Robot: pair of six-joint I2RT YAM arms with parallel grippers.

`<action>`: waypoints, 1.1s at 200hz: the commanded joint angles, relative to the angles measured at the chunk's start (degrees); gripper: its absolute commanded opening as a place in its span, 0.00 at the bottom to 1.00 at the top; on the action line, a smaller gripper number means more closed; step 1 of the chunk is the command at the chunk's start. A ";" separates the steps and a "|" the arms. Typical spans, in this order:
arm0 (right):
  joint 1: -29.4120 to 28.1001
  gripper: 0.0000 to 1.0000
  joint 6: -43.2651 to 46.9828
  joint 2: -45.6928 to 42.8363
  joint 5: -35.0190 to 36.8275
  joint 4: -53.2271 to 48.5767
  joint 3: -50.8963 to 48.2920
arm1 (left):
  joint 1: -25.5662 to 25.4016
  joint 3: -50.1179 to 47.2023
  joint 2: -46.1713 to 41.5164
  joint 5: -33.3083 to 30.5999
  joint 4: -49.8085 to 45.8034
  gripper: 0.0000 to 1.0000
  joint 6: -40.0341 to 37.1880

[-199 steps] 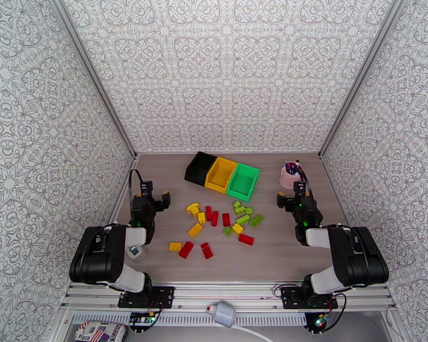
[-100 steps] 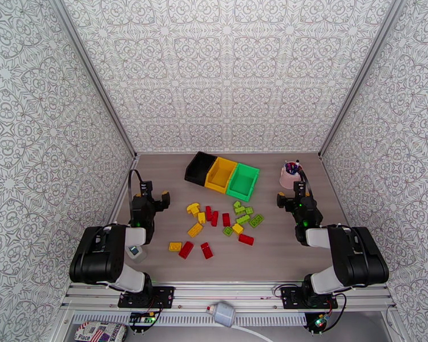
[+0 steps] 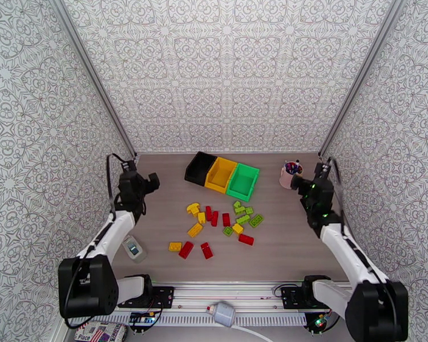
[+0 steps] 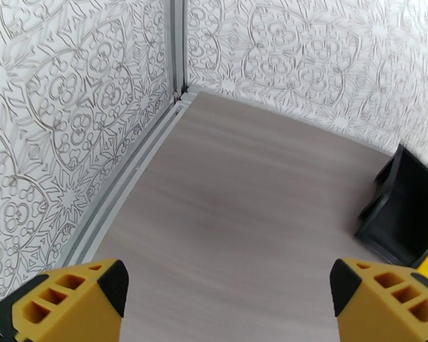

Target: Sort the legos into containers by color

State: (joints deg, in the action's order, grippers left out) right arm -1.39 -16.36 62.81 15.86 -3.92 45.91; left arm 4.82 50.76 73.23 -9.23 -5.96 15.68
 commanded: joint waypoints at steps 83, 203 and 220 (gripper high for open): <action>-0.66 0.76 -26.11 -4.84 -30.13 -43.27 3.08 | -3.91 3.58 -7.43 26.46 -36.67 0.99 26.66; -19.57 0.77 -27.09 3.51 -27.78 -45.14 8.59 | -27.59 0.83 -11.80 23.80 -24.14 0.99 32.42; -22.61 0.77 -26.54 7.76 -26.17 -45.64 10.89 | -31.69 1.27 -9.14 20.22 -24.64 0.99 33.17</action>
State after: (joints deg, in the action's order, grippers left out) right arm -20.40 -43.55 66.15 -13.50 -48.53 52.82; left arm -22.20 49.76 61.65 13.32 -29.41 47.62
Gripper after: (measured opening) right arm 0.768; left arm 0.993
